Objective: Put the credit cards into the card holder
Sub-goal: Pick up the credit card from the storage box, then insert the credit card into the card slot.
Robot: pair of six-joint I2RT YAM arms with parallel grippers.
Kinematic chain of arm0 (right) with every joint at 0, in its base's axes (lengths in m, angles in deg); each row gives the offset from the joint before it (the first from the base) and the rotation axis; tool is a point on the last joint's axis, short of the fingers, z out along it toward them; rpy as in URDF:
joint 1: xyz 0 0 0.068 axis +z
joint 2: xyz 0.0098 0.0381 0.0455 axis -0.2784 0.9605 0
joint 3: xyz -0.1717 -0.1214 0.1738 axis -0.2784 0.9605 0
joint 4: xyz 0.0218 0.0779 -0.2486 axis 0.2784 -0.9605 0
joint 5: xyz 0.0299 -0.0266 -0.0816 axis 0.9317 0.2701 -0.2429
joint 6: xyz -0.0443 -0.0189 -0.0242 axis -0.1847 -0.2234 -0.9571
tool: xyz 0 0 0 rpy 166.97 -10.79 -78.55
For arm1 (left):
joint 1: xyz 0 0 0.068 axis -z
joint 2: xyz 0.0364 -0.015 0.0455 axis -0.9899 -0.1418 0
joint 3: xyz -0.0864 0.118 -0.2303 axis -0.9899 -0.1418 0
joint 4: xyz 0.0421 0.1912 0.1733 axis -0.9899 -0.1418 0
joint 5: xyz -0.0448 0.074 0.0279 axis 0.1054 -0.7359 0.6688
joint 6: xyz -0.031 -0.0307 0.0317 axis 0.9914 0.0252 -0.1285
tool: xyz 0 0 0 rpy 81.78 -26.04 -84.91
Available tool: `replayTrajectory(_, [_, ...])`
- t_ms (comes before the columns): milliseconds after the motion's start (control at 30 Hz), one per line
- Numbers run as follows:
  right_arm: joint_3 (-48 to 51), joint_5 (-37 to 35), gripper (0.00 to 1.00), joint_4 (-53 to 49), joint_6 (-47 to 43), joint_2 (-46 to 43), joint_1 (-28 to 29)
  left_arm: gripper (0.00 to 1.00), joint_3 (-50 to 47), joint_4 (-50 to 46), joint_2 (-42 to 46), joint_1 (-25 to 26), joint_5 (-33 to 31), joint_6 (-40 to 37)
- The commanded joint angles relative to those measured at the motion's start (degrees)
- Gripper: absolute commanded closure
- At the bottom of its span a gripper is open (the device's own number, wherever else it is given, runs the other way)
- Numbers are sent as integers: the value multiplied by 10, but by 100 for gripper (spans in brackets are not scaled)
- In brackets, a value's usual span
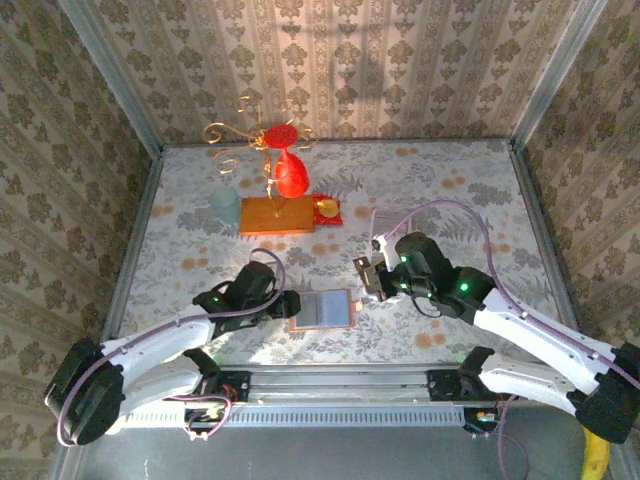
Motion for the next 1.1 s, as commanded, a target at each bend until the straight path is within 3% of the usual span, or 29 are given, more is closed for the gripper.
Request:
replayTrajectory(0, [53,37,100,98,282,21,11,41,6,8,-15,13,0,9])
replayTrajectory(167, [76,-14,100,156,348,66,65,40,16,13,-45,29,-9,11])
replayTrajectory(400, [83,-13,100,214,388,152,86,45,26,11,-79,37,-17,9])
replayTrajectory(733, [64,-23,100,270,378,248,110,52,29,10,-109,42,-21,9])
replayTrajectory(867, [64,-23,100,304,374,278,112,58,27,6,-117,41,-31,11])
replayTrajectory(933, [61,-24,100,313,373,292,112,68,26,4,-120,42,-31,12])
replayTrajectory(1067, [64,-26,100,348,377,308,114,74,25,0,-123,42,-31,12])
